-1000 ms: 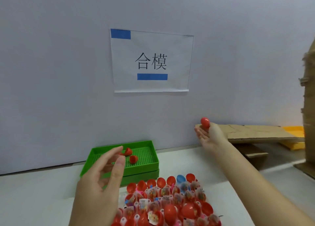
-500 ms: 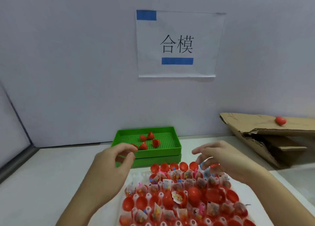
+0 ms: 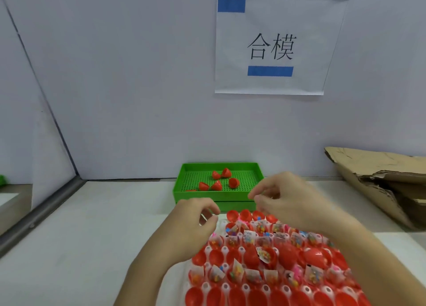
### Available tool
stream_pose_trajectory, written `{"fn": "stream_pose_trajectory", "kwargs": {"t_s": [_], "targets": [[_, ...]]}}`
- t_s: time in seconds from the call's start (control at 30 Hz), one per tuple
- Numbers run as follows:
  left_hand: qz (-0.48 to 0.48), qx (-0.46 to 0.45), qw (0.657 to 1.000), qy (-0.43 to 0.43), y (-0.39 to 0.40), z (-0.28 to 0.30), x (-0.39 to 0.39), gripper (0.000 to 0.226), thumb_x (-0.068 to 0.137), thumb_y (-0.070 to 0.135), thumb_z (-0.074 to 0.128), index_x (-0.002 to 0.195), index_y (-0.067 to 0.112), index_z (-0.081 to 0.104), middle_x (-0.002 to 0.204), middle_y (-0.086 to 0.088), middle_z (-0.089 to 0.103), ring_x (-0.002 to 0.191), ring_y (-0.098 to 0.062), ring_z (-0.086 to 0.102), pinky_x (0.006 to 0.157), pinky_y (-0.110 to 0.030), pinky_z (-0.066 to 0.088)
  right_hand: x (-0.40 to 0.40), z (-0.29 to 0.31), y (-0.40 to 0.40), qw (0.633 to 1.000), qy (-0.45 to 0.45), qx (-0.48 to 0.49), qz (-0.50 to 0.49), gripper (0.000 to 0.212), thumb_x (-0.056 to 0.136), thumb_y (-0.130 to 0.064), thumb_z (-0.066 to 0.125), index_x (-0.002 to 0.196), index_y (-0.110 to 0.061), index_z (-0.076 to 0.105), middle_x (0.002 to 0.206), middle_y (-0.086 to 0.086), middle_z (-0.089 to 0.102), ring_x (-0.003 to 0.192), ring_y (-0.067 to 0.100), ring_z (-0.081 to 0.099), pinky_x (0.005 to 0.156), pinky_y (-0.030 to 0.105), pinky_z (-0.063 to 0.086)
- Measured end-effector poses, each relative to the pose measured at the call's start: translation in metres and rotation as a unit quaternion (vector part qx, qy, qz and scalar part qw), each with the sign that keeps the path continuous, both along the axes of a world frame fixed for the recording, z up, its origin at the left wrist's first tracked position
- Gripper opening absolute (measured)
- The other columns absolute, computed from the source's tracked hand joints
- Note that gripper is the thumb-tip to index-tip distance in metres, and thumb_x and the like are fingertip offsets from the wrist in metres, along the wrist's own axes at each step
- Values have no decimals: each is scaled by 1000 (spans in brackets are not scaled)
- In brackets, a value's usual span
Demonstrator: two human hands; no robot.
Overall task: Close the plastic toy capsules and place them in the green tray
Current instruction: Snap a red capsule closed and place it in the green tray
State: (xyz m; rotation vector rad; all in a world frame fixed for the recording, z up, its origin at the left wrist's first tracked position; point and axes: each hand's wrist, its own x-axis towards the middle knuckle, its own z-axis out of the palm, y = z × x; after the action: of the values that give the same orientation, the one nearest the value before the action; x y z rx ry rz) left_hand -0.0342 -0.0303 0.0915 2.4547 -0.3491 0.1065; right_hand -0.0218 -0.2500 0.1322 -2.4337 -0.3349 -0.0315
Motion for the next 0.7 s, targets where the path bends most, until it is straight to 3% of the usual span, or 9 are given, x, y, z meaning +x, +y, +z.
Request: {"fn": "stream_pose_trajectory", "kwargs": {"t_s": [0.2,0.33,0.5,0.7], "targets": [[-19,-20,1000,8,1,5,-1,20,96,26,52,106,35,67,91,17,66,82,2,63,67,-11,50,38,-32,22,993,-27,-93,66,20,93,-18,62,103,-27,76,95,-15,71,82,-6,63,71,5,47],[-14,-28,999,-8,5,6,0,19,97,24,52,107,32,67,93,15,65,85,0,62,67,-8,47,64,-41,34,983,-39,-160,81,25,94,-12,58,113,-18,73,107,-4,73,93,9,65,88,25,56],[-7,-39,999,-27,8,5,2,18,98,25,53,109,32,66,93,20,60,85,3,59,63,-4,44,81,-47,47,955,-25,-272,114,30,92,-7,55,117,-12,71,84,-11,61,72,7,51,77,29,52],[-6,-58,998,-38,8,5,3,20,98,24,53,114,30,65,91,21,58,85,2,59,66,-7,44,87,-43,60,933,3,-338,122,32,91,-7,57,120,-14,69,112,2,67,93,21,65,86,38,58]]}}
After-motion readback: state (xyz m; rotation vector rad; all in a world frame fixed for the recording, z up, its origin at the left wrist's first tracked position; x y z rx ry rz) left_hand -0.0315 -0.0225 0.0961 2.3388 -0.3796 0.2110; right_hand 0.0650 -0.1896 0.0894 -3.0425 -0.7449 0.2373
